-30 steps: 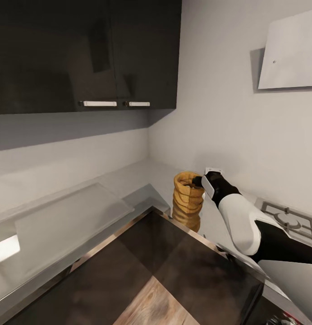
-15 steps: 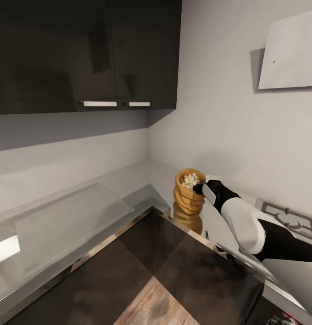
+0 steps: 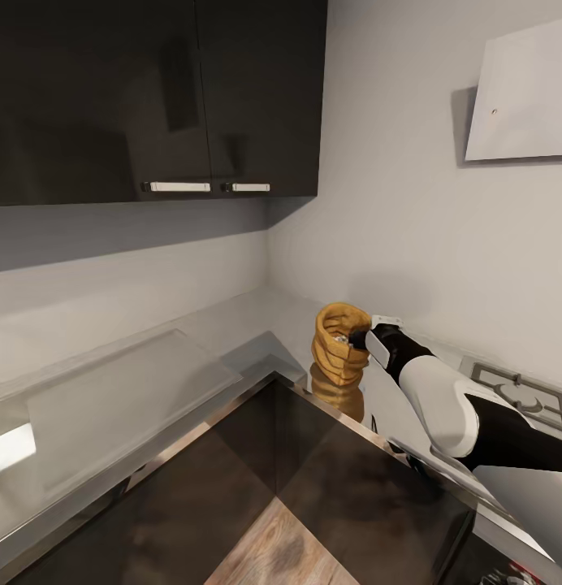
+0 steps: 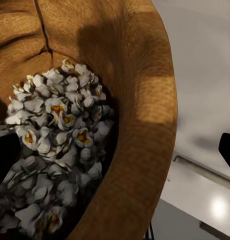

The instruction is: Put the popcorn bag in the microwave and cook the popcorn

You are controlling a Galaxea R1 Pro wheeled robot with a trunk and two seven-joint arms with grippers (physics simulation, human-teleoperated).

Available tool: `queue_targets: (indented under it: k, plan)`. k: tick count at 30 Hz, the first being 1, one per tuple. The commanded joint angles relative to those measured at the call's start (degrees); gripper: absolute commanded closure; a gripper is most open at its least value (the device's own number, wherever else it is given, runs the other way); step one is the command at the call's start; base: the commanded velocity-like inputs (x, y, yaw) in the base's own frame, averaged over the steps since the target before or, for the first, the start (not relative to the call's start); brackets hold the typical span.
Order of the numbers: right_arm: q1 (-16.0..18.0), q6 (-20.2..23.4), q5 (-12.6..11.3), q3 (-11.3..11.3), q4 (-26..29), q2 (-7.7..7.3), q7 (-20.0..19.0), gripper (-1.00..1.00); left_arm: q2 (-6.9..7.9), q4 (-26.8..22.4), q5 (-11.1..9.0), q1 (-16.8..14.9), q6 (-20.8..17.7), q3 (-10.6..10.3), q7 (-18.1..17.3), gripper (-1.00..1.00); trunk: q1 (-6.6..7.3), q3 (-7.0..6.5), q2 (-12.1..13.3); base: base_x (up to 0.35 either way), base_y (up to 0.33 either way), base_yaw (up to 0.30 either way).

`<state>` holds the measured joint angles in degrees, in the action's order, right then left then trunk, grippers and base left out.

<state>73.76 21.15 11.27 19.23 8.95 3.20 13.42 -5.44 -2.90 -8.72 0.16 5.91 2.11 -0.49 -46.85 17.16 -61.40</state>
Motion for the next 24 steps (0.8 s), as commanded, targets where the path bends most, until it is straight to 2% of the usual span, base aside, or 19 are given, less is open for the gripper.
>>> queue_targets:
  k: [1,7,8,19,22,23,24]
  plan:
    - [0.0,0.4,0.7,0.2,-1.3,0.05,0.0,-1.00,-0.01,-0.1,-0.3,0.0,0.1,0.2,-0.1,-1.00,-0.01,0.07,0.0,0.000,0.000,0.000]
    - [0.0,0.6,0.5,0.2,-1.3,0.05,0.0,-1.00,-0.01,-0.1,-0.3,0.0,0.1,0.2,-0.1,-1.00,-0.01,0.07,0.0,0.000,0.000,0.000]
    - [0.0,0.7,0.4,0.2,-1.3,0.05,-0.1,1.00,-0.01,-0.1,-0.3,0.0,0.1,0.2,0.0,-1.00,-0.01,0.07,0.0,0.000,0.000,0.000]
    - [0.0,1.4,0.4,0.1,-1.2,0.22,-0.1,1.00,-0.01,-0.1,-0.3,0.0,0.1,0.2,0.0,-1.00,-0.01,0.07,0.0,0.000,0.000,0.000]
    - [0.0,2.9,0.4,0.2,-0.6,0.30,-0.1,1.00,-0.01,-0.1,-0.3,0.0,0.1,0.2,0.0,-1.00,-0.01,0.07,0.0,0.000,0.000,0.000]
    - [0.0,4.3,0.5,0.3,-0.4,0.37,-0.1,1.00,-0.01,-0.1,-0.3,0.0,0.1,0.2,0.0,-1.00,-0.01,0.07,0.0,0.000,0.000,0.000]
    - [0.0,8.2,0.4,0.4,2.3,0.78,-0.1,1.00,-0.01,-0.1,-0.3,0.0,0.1,0.2,0.0,-1.00,-0.01,0.07,0.0,0.000,0.000,0.000]
